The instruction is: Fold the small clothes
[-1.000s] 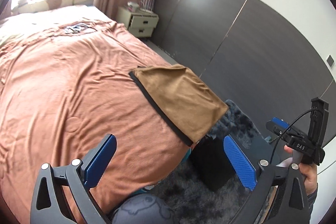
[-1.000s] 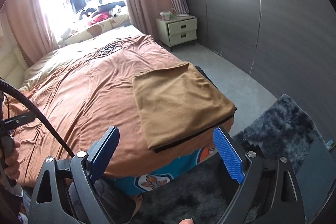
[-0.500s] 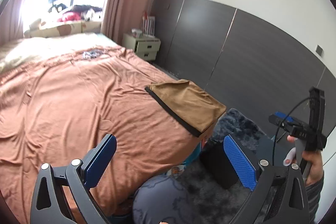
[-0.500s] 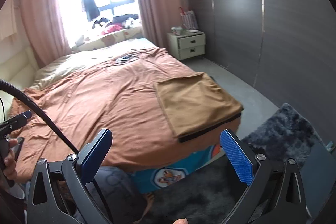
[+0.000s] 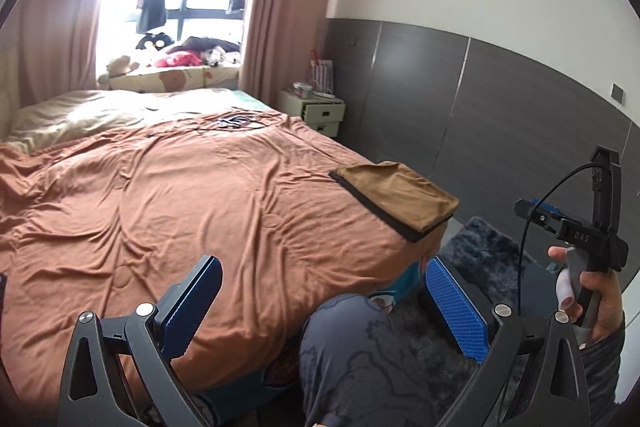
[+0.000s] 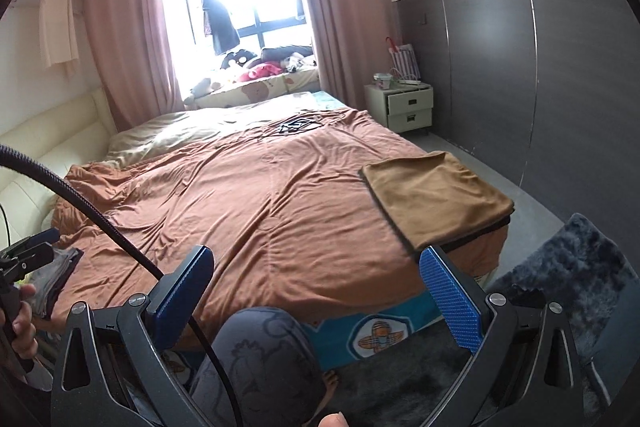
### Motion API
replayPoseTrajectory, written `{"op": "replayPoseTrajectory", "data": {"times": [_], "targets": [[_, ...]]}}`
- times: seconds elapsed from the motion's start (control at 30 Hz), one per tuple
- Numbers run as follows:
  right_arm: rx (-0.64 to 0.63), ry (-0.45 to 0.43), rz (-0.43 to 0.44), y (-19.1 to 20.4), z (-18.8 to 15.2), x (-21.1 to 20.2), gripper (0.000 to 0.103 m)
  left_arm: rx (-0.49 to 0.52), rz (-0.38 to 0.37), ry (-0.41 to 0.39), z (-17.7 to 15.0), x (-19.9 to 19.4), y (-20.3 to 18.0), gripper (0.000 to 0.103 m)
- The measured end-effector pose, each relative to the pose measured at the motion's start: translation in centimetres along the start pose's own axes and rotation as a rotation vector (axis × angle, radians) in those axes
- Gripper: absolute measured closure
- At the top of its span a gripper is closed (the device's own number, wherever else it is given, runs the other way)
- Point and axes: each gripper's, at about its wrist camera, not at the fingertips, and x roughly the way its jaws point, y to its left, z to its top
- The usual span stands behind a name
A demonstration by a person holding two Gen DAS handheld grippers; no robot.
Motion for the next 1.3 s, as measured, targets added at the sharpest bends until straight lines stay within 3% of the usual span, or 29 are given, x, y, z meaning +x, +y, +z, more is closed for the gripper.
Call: {"op": "replayPoseTrajectory", "data": {"times": [0.4, 0.7, 1.3], "targets": [[-0.042, 0.011, 0.019, 2.1, -3.0, -0.1, 0.0, -0.037, 0.151, -0.077, -5.4, -5.6, 2.5, 0.0], [-0.09, 0.012, -0.028, 2.2, -4.5, -0.8, 0.0, -0.034, 0.212, -0.109, -8.8, -7.4, 2.9, 0.0], [-0.061, 0.005, -0.031, 2.8, -6.4, 0.7, 0.0, -0.019, 0.241, -0.146, -9.9, -7.4, 3.1, 0.0]]}}
